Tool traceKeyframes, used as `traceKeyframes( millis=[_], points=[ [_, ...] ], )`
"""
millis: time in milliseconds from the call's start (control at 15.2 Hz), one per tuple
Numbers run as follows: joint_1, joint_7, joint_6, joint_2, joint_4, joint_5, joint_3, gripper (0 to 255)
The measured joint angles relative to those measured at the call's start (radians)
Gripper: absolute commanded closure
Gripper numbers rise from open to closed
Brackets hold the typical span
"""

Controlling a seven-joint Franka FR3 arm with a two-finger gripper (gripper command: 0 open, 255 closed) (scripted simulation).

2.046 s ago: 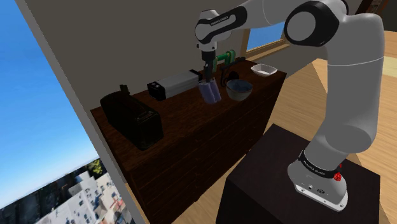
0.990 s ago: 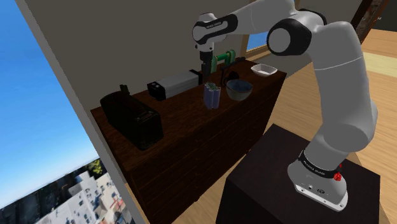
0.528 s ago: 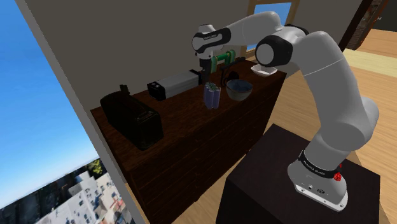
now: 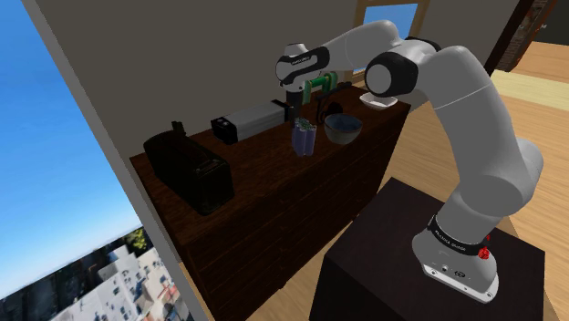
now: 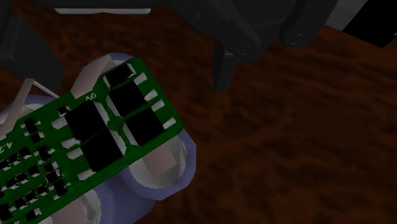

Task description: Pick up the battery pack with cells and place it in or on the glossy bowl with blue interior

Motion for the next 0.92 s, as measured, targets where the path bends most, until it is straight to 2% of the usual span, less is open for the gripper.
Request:
traceKeyframes(
  millis=[198, 264, 924],
  points=[
    [0.000, 0.000, 0.001, 0.000, -0.001, 0.000, 0.000, 0],
    [0.000, 0.000, 0.001, 0.000, -0.001, 0.000, 0.000, 255],
    [0.000, 0.000, 0.002, 0.000, 0.000, 0.000, 0.000, 255]
  ],
)
